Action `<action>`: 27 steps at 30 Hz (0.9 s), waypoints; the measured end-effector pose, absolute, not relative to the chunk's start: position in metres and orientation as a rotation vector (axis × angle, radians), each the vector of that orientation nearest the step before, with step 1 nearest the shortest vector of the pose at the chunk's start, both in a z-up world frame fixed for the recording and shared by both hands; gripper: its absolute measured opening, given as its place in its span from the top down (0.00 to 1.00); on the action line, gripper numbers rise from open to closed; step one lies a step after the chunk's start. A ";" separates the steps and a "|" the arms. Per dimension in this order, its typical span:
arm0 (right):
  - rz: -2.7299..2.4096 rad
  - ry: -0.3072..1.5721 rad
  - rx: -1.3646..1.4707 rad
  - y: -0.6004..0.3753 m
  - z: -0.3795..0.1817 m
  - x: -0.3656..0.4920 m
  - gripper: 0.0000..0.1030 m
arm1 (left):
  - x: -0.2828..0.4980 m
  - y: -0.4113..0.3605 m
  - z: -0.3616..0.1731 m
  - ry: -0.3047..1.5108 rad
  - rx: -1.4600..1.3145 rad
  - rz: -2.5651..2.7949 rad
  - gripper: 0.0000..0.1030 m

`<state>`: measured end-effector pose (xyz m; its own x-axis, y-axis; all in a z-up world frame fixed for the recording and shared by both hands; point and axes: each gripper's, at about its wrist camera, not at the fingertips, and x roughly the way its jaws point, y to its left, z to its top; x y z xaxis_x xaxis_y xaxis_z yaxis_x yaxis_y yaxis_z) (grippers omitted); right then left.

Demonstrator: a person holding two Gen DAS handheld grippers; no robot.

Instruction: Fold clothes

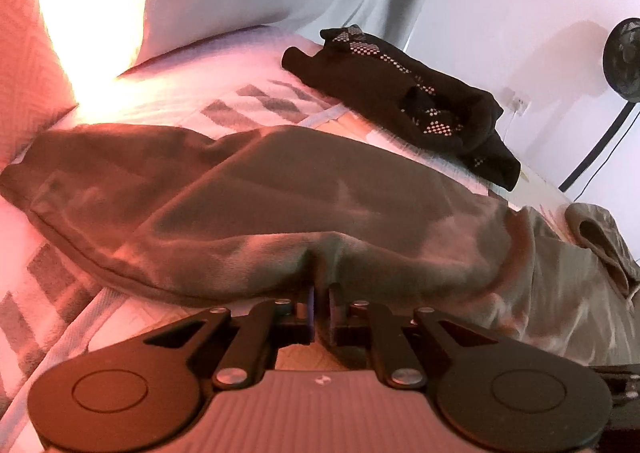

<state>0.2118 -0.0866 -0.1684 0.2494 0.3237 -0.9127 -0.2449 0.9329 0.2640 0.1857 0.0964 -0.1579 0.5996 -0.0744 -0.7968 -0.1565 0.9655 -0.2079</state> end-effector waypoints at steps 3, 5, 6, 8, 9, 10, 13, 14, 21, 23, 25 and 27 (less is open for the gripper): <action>0.419 1.251 0.086 -0.092 -0.160 0.205 0.54 | 0.182 0.096 -0.155 0.923 -0.268 0.046 0.84; 0.432 1.244 0.127 -0.102 -0.153 0.200 0.54 | 0.180 0.096 -0.152 0.918 -0.267 0.045 0.84; 0.439 1.241 0.147 -0.107 -0.150 0.198 0.54 | 0.178 0.095 -0.151 0.915 -0.265 0.041 0.83; 0.440 1.200 0.178 -0.119 -0.136 0.191 0.55 | 0.171 0.084 -0.140 0.907 -0.236 -0.007 0.81; 0.442 1.186 0.195 -0.126 -0.127 0.186 0.55 | 0.168 0.079 -0.135 0.903 -0.221 -0.031 0.78; 0.444 1.171 0.212 -0.133 -0.119 0.181 0.55 | 0.164 0.074 -0.129 0.899 -0.206 -0.055 0.74; 0.440 1.128 0.251 -0.156 -0.093 0.165 0.56 | 0.152 0.054 -0.114 0.885 -0.160 -0.137 0.64; 0.431 1.115 0.256 -0.165 -0.085 0.158 0.56 | 0.147 0.046 -0.109 0.881 -0.144 -0.170 0.63; 0.329 1.080 0.297 -0.246 -0.038 0.099 0.55 | 0.119 -0.013 -0.093 0.911 -0.110 -0.453 0.60; 0.273 1.075 0.277 -0.271 -0.031 0.082 0.55 | 0.112 -0.029 -0.091 0.896 -0.087 -0.518 0.60; 0.220 1.053 0.246 -0.295 -0.029 0.067 0.55 | 0.108 -0.046 -0.092 0.889 -0.048 -0.558 0.60; 0.163 1.041 0.230 -0.320 -0.033 0.054 0.55 | 0.104 -0.062 -0.094 0.882 -0.014 -0.598 0.60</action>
<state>0.0538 -0.3196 -0.0330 0.4967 0.2416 -0.8336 -0.0242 0.9640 0.2649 0.1040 -0.0616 -0.0940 0.4839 -0.4963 -0.7208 0.4851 0.8376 -0.2511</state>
